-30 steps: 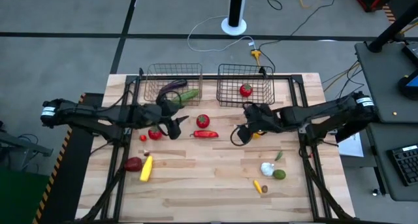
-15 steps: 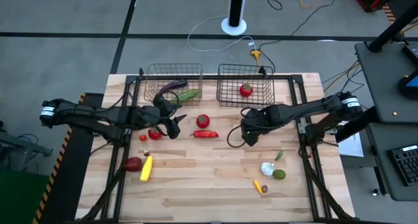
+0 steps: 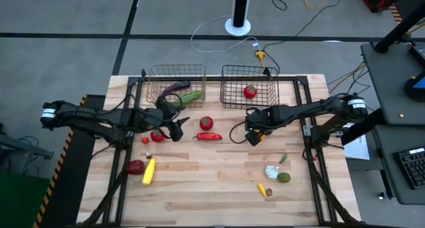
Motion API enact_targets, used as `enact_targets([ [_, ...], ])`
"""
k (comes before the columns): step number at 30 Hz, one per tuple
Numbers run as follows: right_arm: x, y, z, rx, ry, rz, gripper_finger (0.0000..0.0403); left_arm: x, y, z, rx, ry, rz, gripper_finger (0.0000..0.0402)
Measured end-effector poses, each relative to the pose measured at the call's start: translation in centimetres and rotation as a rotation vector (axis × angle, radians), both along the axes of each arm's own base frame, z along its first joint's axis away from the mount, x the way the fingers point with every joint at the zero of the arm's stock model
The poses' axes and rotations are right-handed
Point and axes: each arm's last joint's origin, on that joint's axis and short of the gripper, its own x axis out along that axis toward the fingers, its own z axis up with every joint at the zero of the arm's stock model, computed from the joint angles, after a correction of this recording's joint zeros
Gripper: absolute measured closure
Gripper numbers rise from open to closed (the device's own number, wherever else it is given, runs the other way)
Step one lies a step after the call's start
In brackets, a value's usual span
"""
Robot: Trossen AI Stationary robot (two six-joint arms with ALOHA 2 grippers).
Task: Sort produce into baskets
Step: Put the yellow lemon into the right wire basket
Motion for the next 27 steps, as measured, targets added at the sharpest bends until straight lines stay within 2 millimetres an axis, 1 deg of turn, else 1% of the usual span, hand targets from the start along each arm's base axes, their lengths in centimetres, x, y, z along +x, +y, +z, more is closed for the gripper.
enact_targets([
  [8,-0.6,-0.4,-2.0,0.017,-0.02,-0.016,0.0061,0.0,0.0,0.0,0.0,-0.005,0.0,0.0201],
  [13,-0.8,-0.3,-3.0,0.023,-0.046,-0.015,0.0073,0.0,0.0,0.1,0.0,-0.008,0.0,0.0201],
  [16,-0.8,-0.3,-3.0,0.021,-0.047,-0.017,0.0092,0.0,0.0,0.1,0.0,-0.008,0.0,0.0201],
  [23,-0.7,-0.3,-3.0,0.018,-0.048,-0.017,0.0161,0.0,0.0,0.1,-0.002,-0.009,0.001,0.0201],
  [27,-0.7,-0.3,-3.0,0.022,-0.049,-0.016,0.017,0.0,0.0,0.1,-0.006,-0.011,0.003,0.0201],
])
